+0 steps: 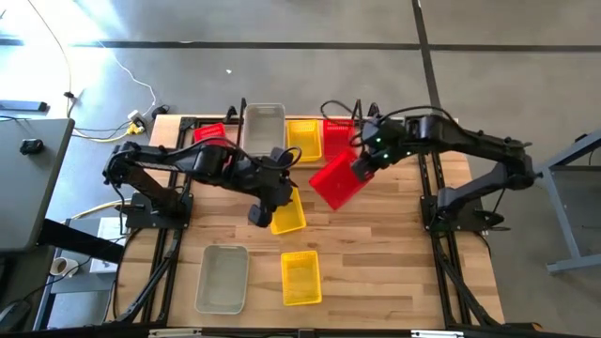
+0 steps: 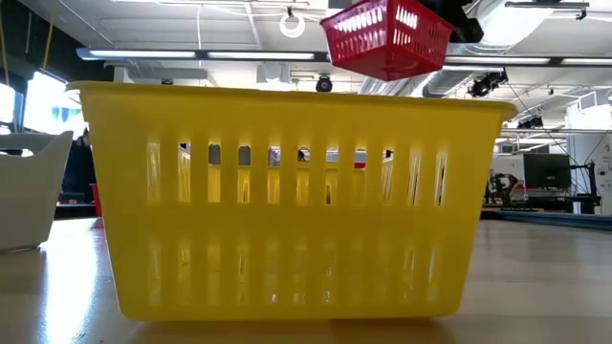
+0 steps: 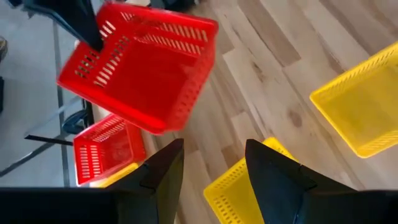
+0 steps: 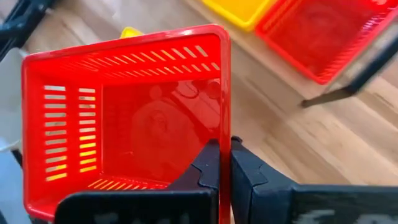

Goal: Stack baskets on shelf by color
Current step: Stack the right red bin on the red bin on the shelf

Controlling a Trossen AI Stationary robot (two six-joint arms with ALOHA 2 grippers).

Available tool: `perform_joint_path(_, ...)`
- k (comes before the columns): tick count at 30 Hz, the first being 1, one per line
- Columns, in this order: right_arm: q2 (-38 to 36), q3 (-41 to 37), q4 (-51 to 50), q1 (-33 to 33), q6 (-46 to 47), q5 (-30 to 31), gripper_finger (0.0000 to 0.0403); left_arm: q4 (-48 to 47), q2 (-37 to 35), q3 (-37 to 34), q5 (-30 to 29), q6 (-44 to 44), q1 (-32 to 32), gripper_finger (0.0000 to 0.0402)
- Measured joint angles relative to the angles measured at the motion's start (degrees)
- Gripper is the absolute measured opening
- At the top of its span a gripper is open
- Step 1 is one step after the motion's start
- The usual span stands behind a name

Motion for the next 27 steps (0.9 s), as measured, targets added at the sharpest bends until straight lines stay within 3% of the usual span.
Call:
perform_joint_path(13, 5.7, 0.0, 6.4, 3.7, -0.2, -2.3, 0.0000, 2.2, 2.1, 0.0, -0.1, -2.0, -2.6, 0.0163)
perform_joint_path(27, 5.9, 0.0, 8.2, 3.7, -0.2, -4.5, 0.0000, 1.8, 8.5, 0.0, -4.2, -1.5, -3.6, 0.0163)
